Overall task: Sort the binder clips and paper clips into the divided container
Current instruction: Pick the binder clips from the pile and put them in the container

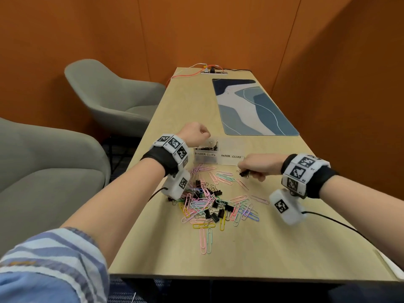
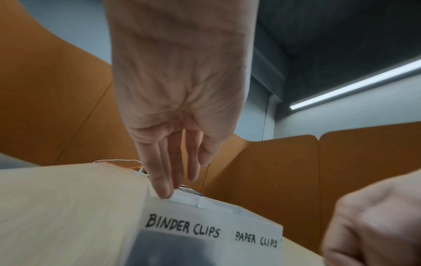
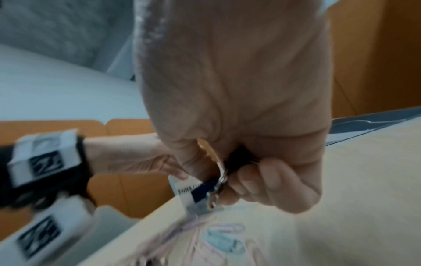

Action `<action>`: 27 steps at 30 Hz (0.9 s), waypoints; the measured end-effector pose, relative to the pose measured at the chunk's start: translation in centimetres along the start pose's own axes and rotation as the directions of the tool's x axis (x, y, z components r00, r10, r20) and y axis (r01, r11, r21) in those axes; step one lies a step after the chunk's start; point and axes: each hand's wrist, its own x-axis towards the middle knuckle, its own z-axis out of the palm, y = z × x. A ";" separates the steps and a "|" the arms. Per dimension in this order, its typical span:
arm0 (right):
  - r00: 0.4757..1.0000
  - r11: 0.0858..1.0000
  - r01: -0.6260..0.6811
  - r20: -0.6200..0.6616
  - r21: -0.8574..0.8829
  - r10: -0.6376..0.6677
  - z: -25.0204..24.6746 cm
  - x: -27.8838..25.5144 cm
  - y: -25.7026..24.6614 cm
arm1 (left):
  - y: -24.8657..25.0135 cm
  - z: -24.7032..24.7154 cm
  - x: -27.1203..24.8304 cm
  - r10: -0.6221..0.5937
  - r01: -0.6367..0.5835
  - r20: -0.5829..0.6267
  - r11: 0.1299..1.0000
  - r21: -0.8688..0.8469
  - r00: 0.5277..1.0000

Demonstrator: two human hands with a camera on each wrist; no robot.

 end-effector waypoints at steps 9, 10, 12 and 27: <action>0.991 0.941 0.016 -0.131 0.337 0.030 -3.4 5.4 -7.3 | -3.4 -1.0 -3.6 0.046 -0.052 -0.098 0.997 -0.058 0.994; 0.987 0.946 0.024 -0.161 0.325 0.030 -3.5 6.0 -7.8 | -3.7 -1.1 -4.1 0.048 -0.052 -0.092 0.998 -0.045 0.995; 0.968 0.962 0.093 -0.251 0.256 -0.027 -3.2 6.8 -8.7 | -4.4 -1.3 -4.7 0.042 -0.043 -0.064 0.999 -0.014 0.997; 0.902 0.943 0.237 -0.310 -0.233 -0.302 0.7 2.3 -8.2 | -3.5 0.6 -7.1 0.043 -0.103 0.263 0.970 0.218 0.964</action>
